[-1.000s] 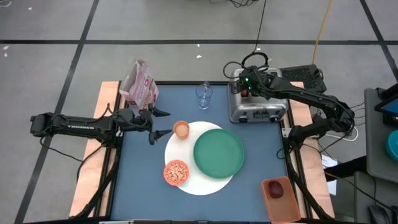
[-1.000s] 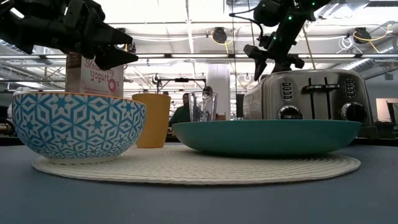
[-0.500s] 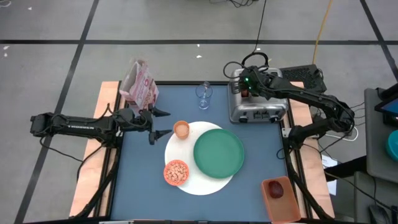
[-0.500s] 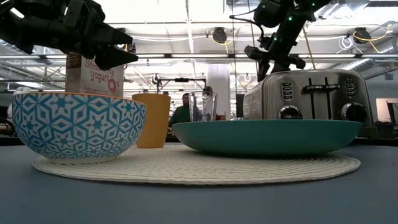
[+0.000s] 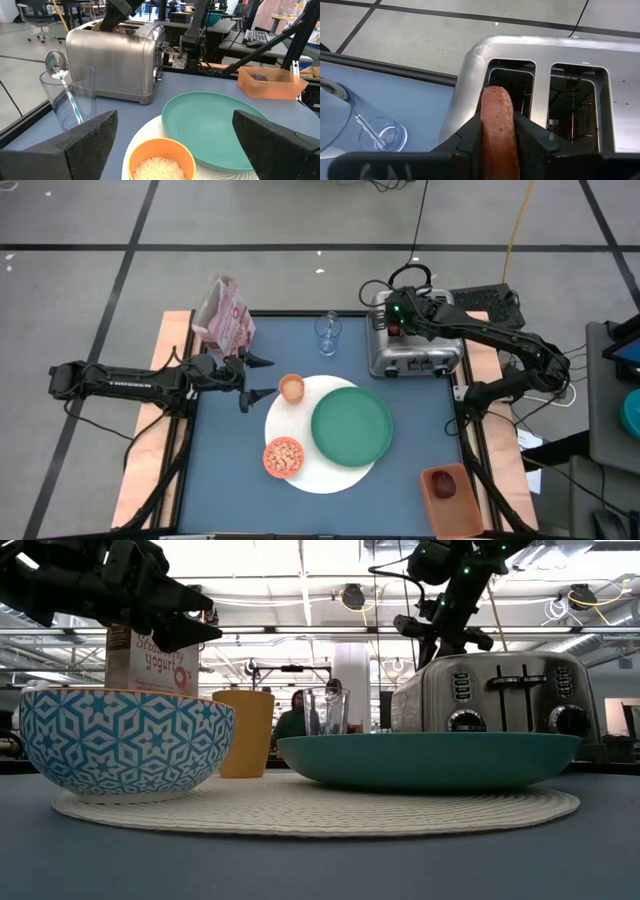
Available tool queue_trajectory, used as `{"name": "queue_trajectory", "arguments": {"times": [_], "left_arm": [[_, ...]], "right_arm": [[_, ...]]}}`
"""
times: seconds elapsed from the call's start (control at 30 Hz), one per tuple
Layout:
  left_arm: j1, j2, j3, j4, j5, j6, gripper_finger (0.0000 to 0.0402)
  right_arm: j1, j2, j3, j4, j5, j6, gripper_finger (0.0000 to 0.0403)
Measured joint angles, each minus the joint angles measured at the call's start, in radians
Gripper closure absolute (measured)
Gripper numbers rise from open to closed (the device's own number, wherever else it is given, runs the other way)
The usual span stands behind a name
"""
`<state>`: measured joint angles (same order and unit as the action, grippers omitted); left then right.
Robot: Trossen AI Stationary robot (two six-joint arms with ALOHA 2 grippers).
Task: Arrange a breakfast setting
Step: Put the bread from the toaster to the green plate
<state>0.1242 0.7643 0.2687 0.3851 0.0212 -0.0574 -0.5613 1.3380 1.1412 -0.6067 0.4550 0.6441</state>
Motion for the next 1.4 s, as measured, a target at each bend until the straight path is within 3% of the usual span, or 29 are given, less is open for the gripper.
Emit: {"name": "queue_trajectory", "arguments": {"times": [0.33,1.4], "left_arm": [[0.000,0.000,0.000,0.000,0.000,0.000,0.0004],[0.000,0.000,0.000,-0.001,0.000,-0.004,0.0004]], "right_arm": [[0.000,-0.002,0.005,-0.004,0.012,-0.001,0.0314],[0.002,-0.005,0.259,-0.033,0.009,-0.134,0.0314]]}}
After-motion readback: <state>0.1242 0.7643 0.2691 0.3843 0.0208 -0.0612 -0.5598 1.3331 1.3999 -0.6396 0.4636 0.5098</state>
